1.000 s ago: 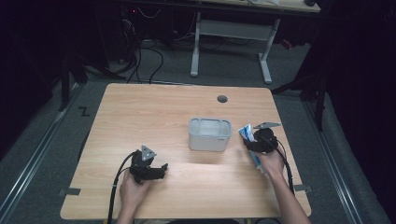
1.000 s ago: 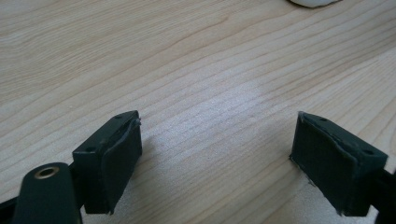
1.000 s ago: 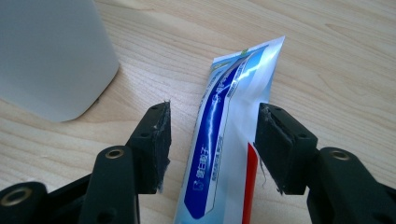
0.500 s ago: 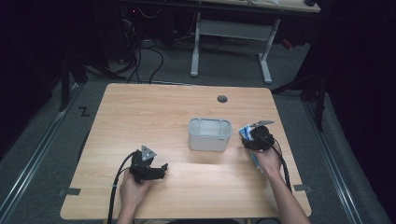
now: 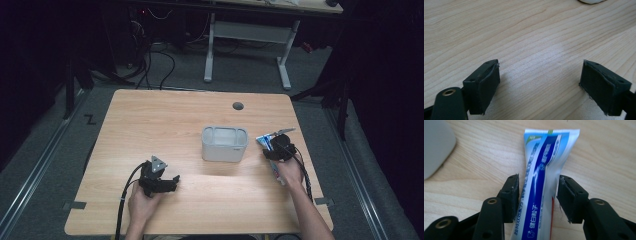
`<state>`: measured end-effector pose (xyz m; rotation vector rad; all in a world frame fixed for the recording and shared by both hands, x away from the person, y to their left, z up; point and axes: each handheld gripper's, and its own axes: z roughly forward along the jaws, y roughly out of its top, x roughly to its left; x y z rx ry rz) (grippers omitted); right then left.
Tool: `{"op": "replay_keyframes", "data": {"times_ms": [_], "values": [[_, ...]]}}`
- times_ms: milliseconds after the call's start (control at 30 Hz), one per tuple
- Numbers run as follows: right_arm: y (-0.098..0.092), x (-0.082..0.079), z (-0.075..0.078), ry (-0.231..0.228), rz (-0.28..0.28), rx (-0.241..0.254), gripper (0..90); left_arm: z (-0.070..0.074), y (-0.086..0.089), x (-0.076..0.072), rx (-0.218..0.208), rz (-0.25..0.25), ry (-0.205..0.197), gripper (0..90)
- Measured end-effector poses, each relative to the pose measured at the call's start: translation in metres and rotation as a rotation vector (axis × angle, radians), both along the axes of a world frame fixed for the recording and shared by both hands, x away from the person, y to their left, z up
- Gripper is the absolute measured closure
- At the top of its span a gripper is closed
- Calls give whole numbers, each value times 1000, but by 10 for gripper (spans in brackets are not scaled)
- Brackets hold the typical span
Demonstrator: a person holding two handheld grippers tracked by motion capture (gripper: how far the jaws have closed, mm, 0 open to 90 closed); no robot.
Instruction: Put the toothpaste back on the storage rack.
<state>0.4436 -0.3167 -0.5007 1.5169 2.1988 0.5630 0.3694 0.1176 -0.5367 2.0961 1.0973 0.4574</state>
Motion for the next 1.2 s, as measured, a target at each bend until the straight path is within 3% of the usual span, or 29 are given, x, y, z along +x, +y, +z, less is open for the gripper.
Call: {"op": "replay_keyframes", "data": {"times_ms": [67, 533, 867, 1200], "values": [[-2, 1, -3, 27, -8, 11, 536, 0, 0, 0, 1, 0, -1, 164], [-2, 7, -2, 66, -3, 4, 643, 0, 0, 0, 1, -1, -1, 164], [0, 3, 2, 50, 24, 3, 707, 0, 0, 0, 0, 0, 0, 164], [4, -3, 7, 52, 64, 55, 708, 0, 0, 0, 0, 0, 0, 164]]}}
